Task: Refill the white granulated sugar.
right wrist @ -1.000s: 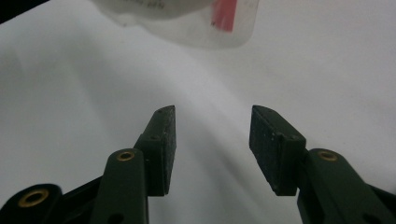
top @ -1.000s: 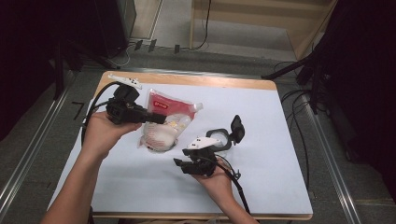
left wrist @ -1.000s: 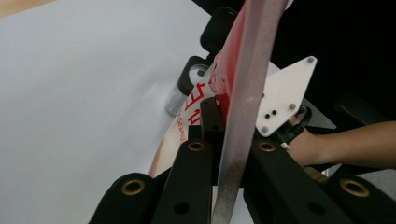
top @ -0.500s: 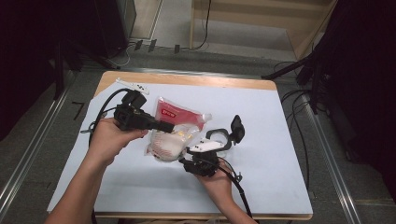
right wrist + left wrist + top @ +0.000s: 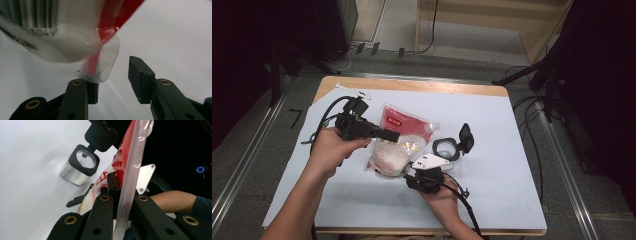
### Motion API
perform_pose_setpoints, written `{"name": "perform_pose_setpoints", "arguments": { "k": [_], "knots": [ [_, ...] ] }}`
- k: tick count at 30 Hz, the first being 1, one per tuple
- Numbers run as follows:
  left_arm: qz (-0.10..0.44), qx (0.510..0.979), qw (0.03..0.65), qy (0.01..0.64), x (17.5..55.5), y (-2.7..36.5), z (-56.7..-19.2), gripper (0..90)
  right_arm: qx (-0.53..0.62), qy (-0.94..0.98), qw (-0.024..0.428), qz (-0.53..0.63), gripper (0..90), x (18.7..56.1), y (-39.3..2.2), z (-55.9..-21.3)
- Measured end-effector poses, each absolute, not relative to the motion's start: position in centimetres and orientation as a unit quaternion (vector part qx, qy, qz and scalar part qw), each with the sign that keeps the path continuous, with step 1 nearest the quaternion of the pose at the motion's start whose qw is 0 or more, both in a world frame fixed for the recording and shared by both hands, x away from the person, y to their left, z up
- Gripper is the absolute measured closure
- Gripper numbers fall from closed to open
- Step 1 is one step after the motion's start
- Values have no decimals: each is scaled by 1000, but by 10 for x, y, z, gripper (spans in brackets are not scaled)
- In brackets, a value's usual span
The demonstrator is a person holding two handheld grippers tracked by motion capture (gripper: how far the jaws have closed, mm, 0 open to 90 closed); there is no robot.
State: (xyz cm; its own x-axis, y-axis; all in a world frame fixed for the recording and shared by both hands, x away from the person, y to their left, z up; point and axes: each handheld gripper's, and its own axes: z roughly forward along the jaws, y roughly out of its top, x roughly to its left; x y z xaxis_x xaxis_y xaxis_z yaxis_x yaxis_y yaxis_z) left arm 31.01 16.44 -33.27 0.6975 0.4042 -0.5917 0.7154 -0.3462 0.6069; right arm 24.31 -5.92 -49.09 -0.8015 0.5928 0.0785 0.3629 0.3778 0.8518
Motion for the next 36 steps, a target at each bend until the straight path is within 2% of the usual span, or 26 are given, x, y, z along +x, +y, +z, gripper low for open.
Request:
{"name": "perform_pose_setpoints", "arguments": {
  "k": [5,18,24,36],
  "knots": [
    [-160,804,452,352,311,163,-334,900,266,827,124,479,648,236,-55,-488],
    [-135,809,449,355,313,149,-342,875,248,840,94,474,684,232,-51,-490],
    [-129,830,430,330,312,140,-347,841,235,842,95,476,691,228,-48,-489],
    [-100,841,435,307,308,128,-353,822,232,837,71,491,696,225,-47,-485]
  ]
}}
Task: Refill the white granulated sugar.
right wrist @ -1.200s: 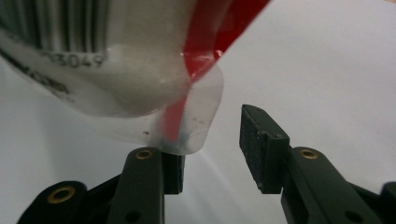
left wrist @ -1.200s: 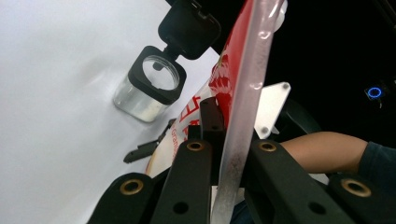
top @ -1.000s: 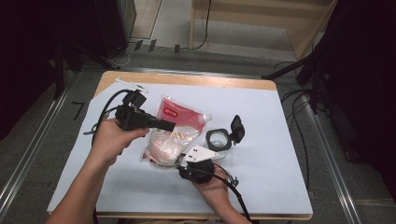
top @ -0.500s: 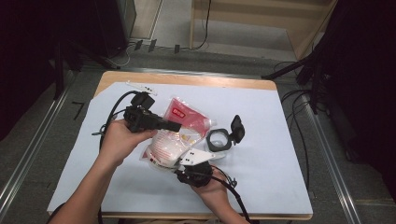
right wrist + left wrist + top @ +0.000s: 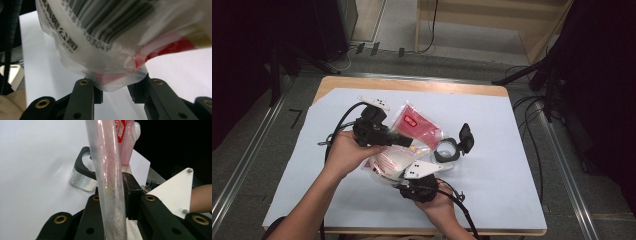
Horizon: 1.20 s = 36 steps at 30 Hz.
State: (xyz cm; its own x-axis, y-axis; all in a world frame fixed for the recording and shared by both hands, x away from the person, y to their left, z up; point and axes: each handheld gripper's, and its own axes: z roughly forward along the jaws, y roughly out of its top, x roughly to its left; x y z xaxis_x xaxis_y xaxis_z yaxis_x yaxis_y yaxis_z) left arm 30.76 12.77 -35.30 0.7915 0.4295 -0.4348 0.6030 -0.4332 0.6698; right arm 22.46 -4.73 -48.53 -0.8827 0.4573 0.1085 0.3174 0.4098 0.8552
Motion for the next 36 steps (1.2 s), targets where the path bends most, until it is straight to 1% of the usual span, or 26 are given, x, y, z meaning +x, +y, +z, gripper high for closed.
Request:
{"name": "perform_pose_setpoints", "arguments": {
  "k": [2,4,7,11,17,18,19,20,21,22,28,33,36],
  "knots": [
    [-89,844,427,312,308,126,-354,817,228,837,68,492,695,223,-46,-485],
    [-92,837,423,335,310,126,-356,826,227,837,64,494,695,221,-44,-484],
    [-102,833,427,338,310,126,-357,839,225,837,65,495,694,220,-44,-483],
    [-96,832,428,340,310,124,-358,849,227,835,60,498,688,220,-44,-482],
    [-97,837,412,347,309,114,-362,860,213,842,66,492,658,217,-40,-481],
    [-93,838,410,348,309,112,-363,866,219,844,57,486,634,216,-39,-482],
    [-91,840,407,347,309,111,-362,866,219,844,57,486,634,216,-39,-482],
    [-96,837,411,349,309,110,-363,896,222,840,46,494,545,218,-38,-484],
    [-98,836,410,351,308,108,-363,899,239,832,26,499,559,221,-40,-482],
    [-88,835,411,354,307,105,-364,899,255,828,7,500,568,224,-41,-482],
    [-101,830,416,359,308,103,-363,897,261,824,26,502,584,222,-44,-481],
    [-114,826,410,369,309,102,-365,893,252,829,35,498,604,218,-42,-480],
    [-114,827,409,369,310,102,-365,883,256,827,31,499,616,218,-42,-480]
  ]
}}
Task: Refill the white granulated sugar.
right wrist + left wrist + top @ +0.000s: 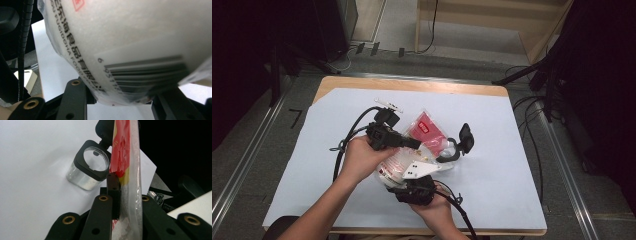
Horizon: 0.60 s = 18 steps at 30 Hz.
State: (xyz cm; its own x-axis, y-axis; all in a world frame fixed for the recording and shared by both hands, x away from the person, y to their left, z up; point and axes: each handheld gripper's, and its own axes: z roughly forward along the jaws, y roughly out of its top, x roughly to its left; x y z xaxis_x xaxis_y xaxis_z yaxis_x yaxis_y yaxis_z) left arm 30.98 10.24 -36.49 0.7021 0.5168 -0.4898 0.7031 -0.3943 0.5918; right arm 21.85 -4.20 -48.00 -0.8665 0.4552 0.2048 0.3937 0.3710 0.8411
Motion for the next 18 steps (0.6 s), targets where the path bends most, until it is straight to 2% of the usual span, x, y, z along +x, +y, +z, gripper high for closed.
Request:
{"name": "perform_pose_setpoints", "arguments": {
  "k": [3,12,18],
  "knots": [
    [-116,826,414,366,310,104,-364,869,256,825,24,503,626,220,-44,-479],
    [-107,861,385,315,310,100,-365,769,250,822,3,512,633,220,-46,-477],
    [-126,857,389,314,311,99,-367,742,249,816,-6,521,631,221,-49,-473]
  ]
}}
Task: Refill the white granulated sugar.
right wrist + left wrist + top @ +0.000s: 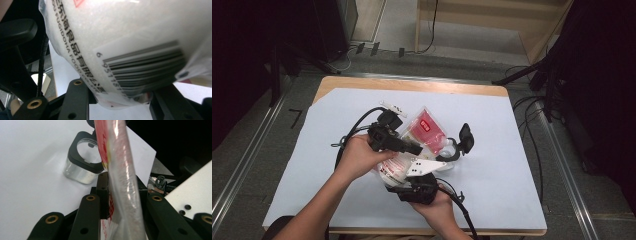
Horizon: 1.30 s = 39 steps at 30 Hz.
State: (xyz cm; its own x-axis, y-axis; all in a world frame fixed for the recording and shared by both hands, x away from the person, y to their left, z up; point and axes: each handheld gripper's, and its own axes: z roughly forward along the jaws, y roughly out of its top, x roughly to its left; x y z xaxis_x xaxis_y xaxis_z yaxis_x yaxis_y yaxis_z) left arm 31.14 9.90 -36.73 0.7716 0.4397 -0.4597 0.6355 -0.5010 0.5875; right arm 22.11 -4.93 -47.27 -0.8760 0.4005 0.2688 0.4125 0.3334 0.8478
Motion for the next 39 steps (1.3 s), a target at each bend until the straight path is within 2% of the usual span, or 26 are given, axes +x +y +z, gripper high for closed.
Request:
{"name": "perform_pose_setpoints", "arguments": {
  "k": [3,6,8,14,17,22,25,27,29,33,35,38,39],
  "knots": [
    [-157,840,395,337,314,99,-370,740,-252,-818,-13,-517,624,219,-49,-472],
    [-153,836,393,352,315,99,-371,786,-257,-818,-20,-514,607,218,-48,-472],
    [-144,832,393,364,314,98,-370,809,-257,-823,-43,-504,579,214,-44,-472],
    [-139,825,394,381,313,95,-370,815,-276,-823,-57,-493,595,214,-42,-471],
    [-141,826,391,381,313,94,-371,772,-284,-821,-40,-493,605,215,-43,-471],
    [-135,832,390,372,312,95,-370,707,-302,-797,16,-523,619,223,-53,-470],
    [-138,831,390,372,311,96,-368,674,-298,-793,25,-532,620,224,-55,-469],
    [-132,836,386,367,310,97,-367,666,-296,-788,33,-539,621,225,-55,-469],
    [-127,837,383,369,309,98,-367,697,-295,-786,38,-543,621,225,-55,-468],
    [-124,836,377,378,310,97,-366,778,-288,-794,18,-535,611,223,-53,-467],
    [-120,835,376,383,310,96,-365,787,-286,-799,4,-528,593,222,-51,-465],
    [-127,829,373,396,312,96,-364,801,-273,-818,-40,-505,575,217,-46,-460],
    [-129,827,374,400,312,96,-363,801,-273,-818,-40,-505,575,217,-46,-460]
  ]
}}
